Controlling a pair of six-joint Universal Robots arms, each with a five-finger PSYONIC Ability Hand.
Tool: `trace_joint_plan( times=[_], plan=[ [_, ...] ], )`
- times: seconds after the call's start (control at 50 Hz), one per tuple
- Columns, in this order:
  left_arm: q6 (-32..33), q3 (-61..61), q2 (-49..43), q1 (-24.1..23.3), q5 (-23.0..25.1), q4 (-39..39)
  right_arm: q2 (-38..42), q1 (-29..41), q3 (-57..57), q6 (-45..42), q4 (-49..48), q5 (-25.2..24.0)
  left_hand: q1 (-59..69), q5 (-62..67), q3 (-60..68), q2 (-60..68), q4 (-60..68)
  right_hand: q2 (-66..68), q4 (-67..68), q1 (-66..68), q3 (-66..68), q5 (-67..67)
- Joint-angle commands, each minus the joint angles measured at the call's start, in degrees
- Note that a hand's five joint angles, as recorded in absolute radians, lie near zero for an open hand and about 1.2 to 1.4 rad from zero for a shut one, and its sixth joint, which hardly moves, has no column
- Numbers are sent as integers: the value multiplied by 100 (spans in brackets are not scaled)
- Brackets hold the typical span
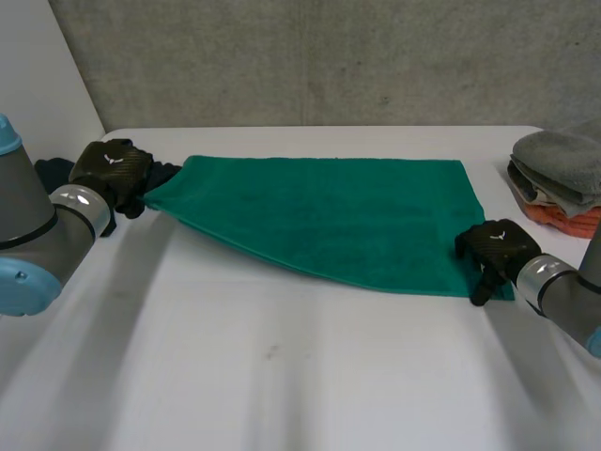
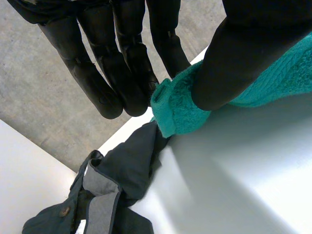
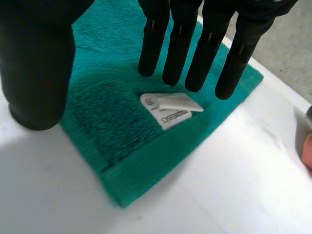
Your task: Fold the laundry.
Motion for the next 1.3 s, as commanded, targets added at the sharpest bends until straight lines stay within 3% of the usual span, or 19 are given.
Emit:
trace_joint_plan(
  times=[0.02,0.14,0.24,0.36,0.44,0.52,0.62,0.7,0.74,0.86,0.96,1.02,1.1,1.24,1.26,1.28,1.3],
  plan=[
    [1,4,8,24,8,1,92,129,-243,24,-162,61,1387,1368,1190,1145,1138,813,684,694,670,892],
    [1,21,8,33,-1,1,233,217,-551,15,-180,158,1387,1368,1190,1145,1138,1165,1036,1046,1022,1244],
    [1,12,-1,68,-10,-25,277,261,-805,23,-215,403,1387,1368,1190,1145,1138,4408,4280,4290,4265,4487],
    [36,-58,43,69,-54,-341,-100,279,-648,-12,-22,501,1387,1368,1190,1145,1138,4415,4287,4297,4272,4494],
    [150,-268,245,77,-72,-1061,-627,243,-402,-108,408,422,1387,1368,1190,1145,1138,4415,4287,4297,4272,4494],
    [562,-611,667,86,-89,-2053,-997,68,-235,-783,1461,264,1387,1368,1190,1145,1138,4415,4287,4297,4272,4494],
    [1484,-1173,1027,235,-133,-3616,-1164,-353,-243,-2625,3628,272,1387,1368,1190,1145,1138,4415,4287,4297,4272,4494],
    [2029,-1332,1054,349,-19,-3971,-1138,-582,-418,-3788,4931,325,1387,1368,1190,1145,1138,4415,4287,4297,4272,4494],
    [2171,-1289,1037,332,-10,-3910,-1033,-583,-542,-3730,5076,316,1387,1368,1190,1145,1138,4415,4287,4297,4272,4494],
    [2058,-437,449,104,-177,-3137,-541,-399,-1297,-2491,4312,360,1387,1368,1190,1145,1138,4415,4287,4297,4272,4494],
    [1470,808,-402,-221,-273,-2348,-111,-92,-1850,-1613,3348,518,1387,1368,1190,1145,1138,4415,4287,4297,4272,4494],
    [1285,1417,-834,-344,-440,-2100,109,41,-2097,-1322,2749,623,1387,1368,1190,1145,1138,4415,4287,4297,4272,4494],
    [1091,2636,-1642,-537,-1036,-1994,601,260,-2571,-988,1695,983,1387,1368,1190,1145,1138,4415,4287,4297,4272,4494],
    [1091,4326,-2742,-731,-1443,-2020,1428,560,-3547,-926,1051,1450,1387,1368,1190,1145,1138,4415,4287,4297,4272,4494],
    [1091,4467,-2847,-740,-1434,-2029,1516,577,-3661,-917,1033,1485,1189,1170,992,947,940,3580,3452,3462,3437,3659],
    [1091,4590,-2935,-758,-1416,-2038,1595,612,-3784,-926,1016,1555,-111,-131,-309,-354,-361,741,612,622,598,820],
    [1065,4826,-3084,-793,-1381,-2055,1770,673,-4003,-952,1024,1703,-5237,-5257,-5435,-5479,-5486,-2585,-2713,-2703,-2728,-2506]
  ],
)
